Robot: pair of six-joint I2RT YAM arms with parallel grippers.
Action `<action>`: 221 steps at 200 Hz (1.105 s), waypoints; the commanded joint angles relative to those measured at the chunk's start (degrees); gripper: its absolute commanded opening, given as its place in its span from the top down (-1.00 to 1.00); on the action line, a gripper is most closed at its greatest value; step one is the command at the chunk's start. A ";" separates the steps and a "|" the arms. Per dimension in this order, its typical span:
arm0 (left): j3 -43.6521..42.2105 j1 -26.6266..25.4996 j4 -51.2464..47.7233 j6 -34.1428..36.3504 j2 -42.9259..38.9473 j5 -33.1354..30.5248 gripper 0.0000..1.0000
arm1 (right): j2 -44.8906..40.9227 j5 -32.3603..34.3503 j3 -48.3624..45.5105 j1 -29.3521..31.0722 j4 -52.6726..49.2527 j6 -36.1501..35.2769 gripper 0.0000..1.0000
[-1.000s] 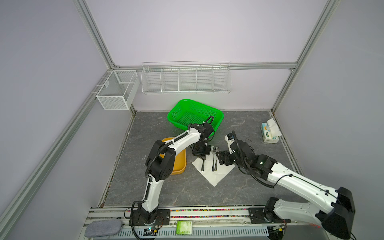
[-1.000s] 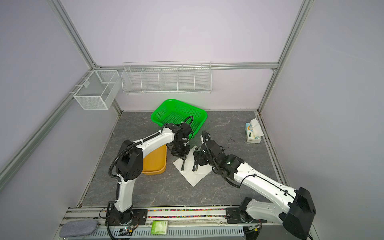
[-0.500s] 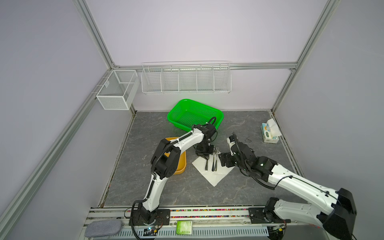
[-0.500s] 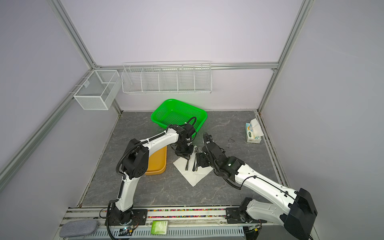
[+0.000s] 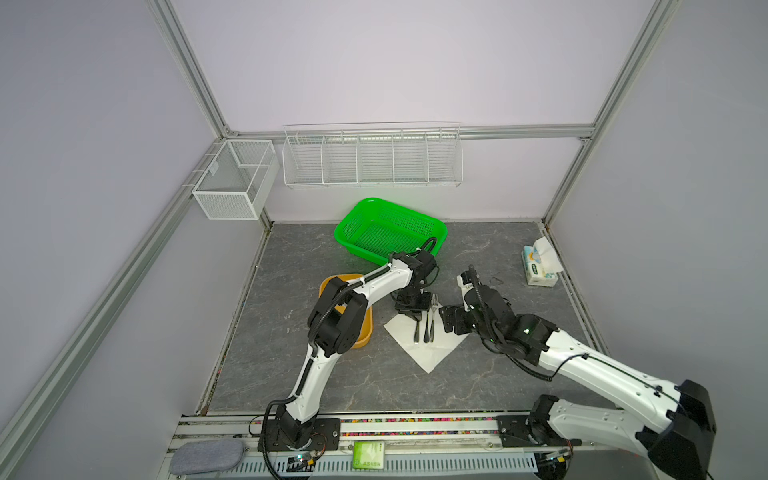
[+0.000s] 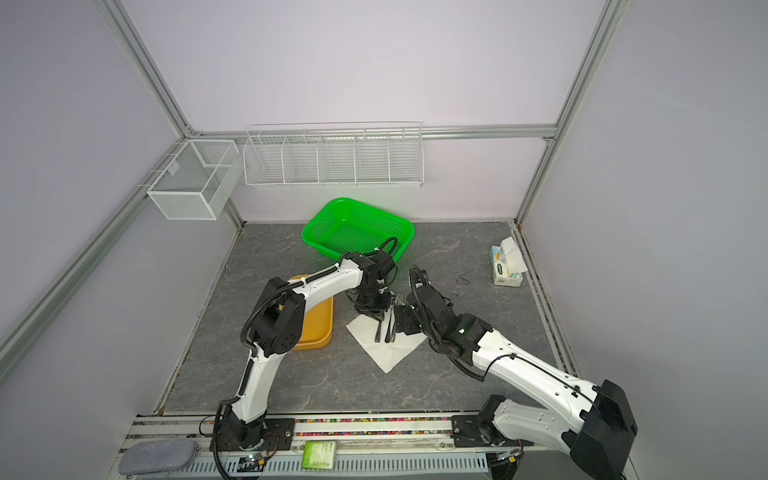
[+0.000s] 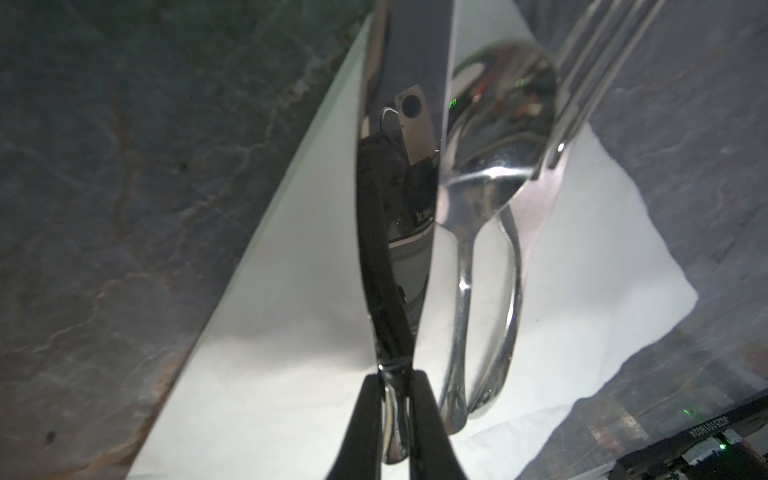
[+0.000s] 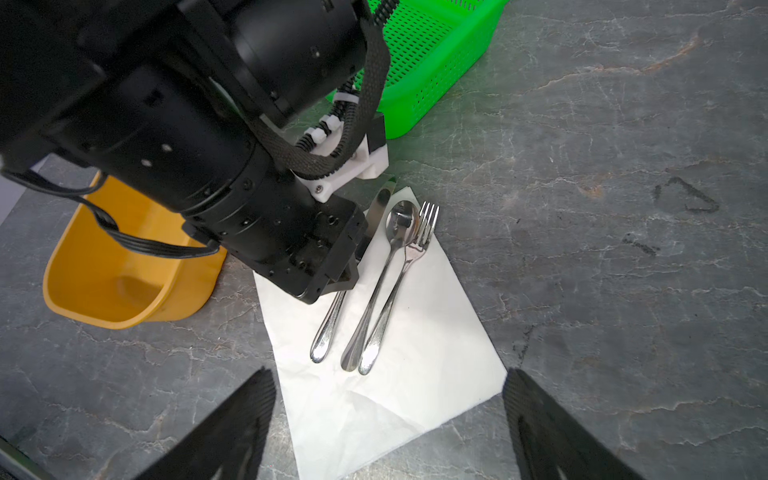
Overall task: Place the utensils on the paper napkin and roll it up
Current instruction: 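Lower the knife onto the napkin next to the spoon with the left gripper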
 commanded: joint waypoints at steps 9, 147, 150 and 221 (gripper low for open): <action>1.64 -0.23 0.61 -1.05 1.46 0.25 0.79 | -0.93 1.05 -1.06 -0.33 -0.60 1.15 -0.78; 0.94 -0.23 2.17 -2.46 1.96 1.49 0.71 | -0.58 0.75 -1.06 -0.40 -0.24 1.35 -0.78; 0.90 -0.23 2.33 -2.51 1.92 1.61 0.71 | -0.58 0.77 -1.01 -0.42 -0.25 1.37 -0.78; 0.80 -0.23 1.51 -2.67 1.36 0.20 0.67 | -0.58 0.68 -0.91 -0.38 -0.33 1.56 -0.78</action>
